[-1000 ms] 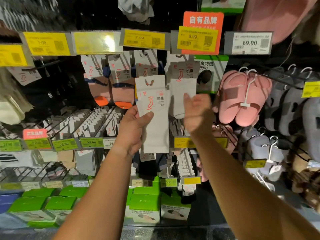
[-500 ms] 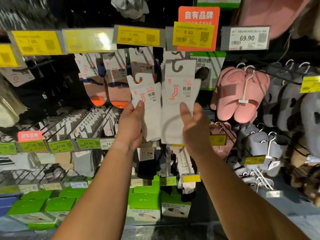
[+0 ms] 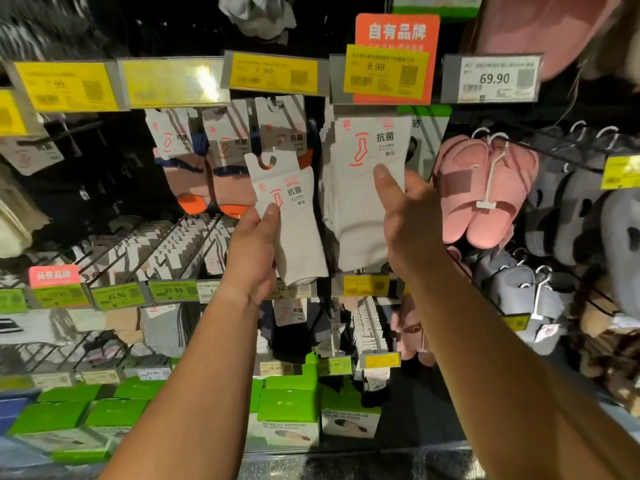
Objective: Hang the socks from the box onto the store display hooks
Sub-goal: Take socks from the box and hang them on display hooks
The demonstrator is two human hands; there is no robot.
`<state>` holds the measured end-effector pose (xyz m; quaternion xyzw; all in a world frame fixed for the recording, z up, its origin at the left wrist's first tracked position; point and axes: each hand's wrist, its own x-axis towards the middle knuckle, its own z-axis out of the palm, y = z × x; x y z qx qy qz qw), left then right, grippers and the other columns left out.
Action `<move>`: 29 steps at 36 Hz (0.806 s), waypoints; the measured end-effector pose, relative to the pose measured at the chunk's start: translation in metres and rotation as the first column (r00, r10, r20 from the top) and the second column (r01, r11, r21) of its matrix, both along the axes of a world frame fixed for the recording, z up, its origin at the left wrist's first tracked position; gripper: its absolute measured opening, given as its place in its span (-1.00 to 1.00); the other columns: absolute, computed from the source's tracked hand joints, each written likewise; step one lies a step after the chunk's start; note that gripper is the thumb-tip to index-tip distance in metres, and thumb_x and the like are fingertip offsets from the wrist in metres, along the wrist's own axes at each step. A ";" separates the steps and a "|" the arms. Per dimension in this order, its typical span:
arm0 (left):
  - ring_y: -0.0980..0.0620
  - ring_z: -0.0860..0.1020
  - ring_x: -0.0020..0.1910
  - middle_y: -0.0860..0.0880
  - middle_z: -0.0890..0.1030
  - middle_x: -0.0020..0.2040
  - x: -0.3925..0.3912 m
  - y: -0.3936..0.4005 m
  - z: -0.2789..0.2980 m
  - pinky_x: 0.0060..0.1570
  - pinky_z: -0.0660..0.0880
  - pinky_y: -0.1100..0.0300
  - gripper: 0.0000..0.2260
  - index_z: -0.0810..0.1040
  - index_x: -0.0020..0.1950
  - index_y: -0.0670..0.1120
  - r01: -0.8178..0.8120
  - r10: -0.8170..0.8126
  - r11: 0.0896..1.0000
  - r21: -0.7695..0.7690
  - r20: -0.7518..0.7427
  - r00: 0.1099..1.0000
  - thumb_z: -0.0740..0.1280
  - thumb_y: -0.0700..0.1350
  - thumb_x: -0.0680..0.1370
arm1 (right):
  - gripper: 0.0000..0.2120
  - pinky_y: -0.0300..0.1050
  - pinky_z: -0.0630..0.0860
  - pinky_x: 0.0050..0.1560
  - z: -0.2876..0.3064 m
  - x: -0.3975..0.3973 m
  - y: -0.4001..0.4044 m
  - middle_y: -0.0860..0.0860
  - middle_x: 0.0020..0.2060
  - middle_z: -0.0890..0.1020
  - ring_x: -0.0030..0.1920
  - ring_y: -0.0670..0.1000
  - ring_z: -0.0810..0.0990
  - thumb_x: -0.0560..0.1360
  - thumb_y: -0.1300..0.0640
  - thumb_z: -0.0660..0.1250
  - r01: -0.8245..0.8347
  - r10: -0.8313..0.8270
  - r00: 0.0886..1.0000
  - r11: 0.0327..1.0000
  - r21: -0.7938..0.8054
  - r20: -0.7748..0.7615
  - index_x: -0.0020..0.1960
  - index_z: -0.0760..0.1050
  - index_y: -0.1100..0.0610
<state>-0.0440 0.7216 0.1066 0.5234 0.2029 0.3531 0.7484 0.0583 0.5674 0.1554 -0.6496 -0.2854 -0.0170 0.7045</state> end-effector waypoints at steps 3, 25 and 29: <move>-0.05 0.61 0.26 -0.09 0.65 0.28 -0.002 0.000 0.000 0.23 0.54 0.02 -0.70 0.47 0.43 -0.15 -0.010 0.010 1.000 0.002 -0.023 1.000 0.16 -0.16 0.72 | -0.89 -0.11 0.62 0.04 -0.005 0.000 0.000 -0.17 -0.04 0.68 -0.05 -0.20 0.67 0.63 0.08 0.28 0.008 -0.008 0.998 1.000 -0.013 -0.060 0.06 0.59 0.03; -0.06 0.60 0.28 -0.08 0.66 0.26 0.003 0.005 0.000 0.37 0.47 -0.10 -0.73 0.51 0.39 -0.13 -0.024 0.024 1.000 -0.001 -0.013 1.000 0.18 -0.17 0.71 | -0.70 -0.25 0.36 -0.33 -0.017 0.048 0.044 -0.11 -0.38 0.48 -0.37 -0.13 0.44 0.56 -0.10 0.35 0.126 -0.166 0.965 0.972 -0.197 -0.202 -0.24 0.47 0.06; -0.08 0.61 0.27 -0.10 0.65 0.27 -0.003 0.004 0.004 0.24 0.55 -0.03 -0.72 0.51 0.40 -0.16 0.037 -0.037 0.999 0.023 0.000 0.999 0.17 -0.17 0.71 | -0.57 0.03 0.47 -0.16 -0.038 0.034 0.030 0.15 -0.19 0.58 -0.20 0.15 0.54 0.47 -0.18 0.38 0.453 -0.422 0.885 0.877 -0.159 0.195 -0.04 0.50 0.22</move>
